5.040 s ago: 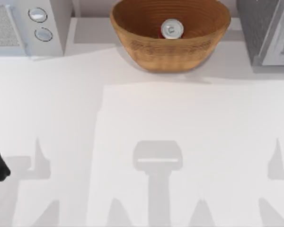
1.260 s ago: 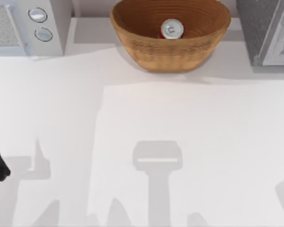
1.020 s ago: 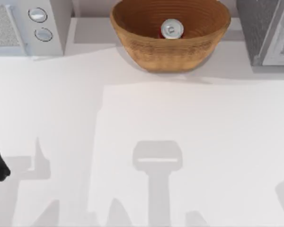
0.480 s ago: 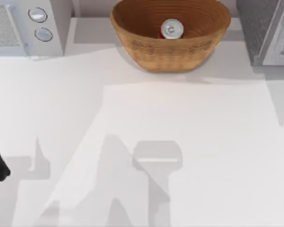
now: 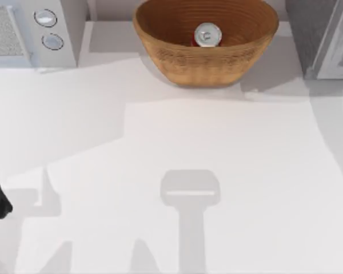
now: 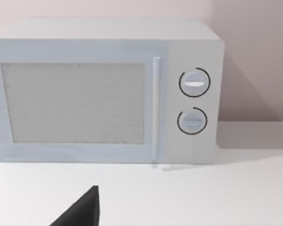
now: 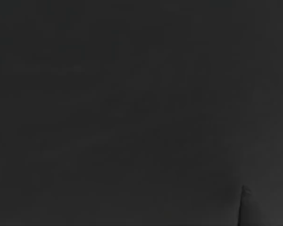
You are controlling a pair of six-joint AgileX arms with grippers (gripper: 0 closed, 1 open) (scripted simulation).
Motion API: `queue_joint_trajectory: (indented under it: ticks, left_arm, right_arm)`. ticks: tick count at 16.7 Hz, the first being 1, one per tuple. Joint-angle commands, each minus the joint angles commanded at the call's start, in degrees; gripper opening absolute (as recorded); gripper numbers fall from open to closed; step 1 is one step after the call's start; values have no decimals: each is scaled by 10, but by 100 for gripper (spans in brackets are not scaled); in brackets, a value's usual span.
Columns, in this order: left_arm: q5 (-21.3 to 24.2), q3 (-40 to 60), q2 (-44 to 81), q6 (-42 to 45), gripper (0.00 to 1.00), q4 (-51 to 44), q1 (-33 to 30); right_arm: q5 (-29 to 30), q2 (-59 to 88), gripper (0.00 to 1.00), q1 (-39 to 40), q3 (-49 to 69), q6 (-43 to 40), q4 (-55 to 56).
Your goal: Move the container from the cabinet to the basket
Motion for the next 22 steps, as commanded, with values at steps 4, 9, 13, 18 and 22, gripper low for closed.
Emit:
queue_joint_trajectory:
  ticks: [4, 9, 13, 18, 22]
  left_arm:
    - [0, 0, 0, 0, 100, 0, 0]
    - [0, 0, 0, 0, 100, 0, 0]
    - [0, 0, 0, 0, 100, 0, 0]
    - [0, 0, 0, 0, 100, 0, 0]
    - [0, 0, 0, 0, 100, 0, 0]
  right_arm:
    - [104, -13, 100, 104, -15, -1, -2]
    - [120, -16, 100, 120, -18, -1, -3]
    - [118, -8, 100, 94, 4, -8, 0]
    - [86, 55, 100, 60, 44, -7, 18]
    - [86, 46, 100, 63, 42, -8, 18]
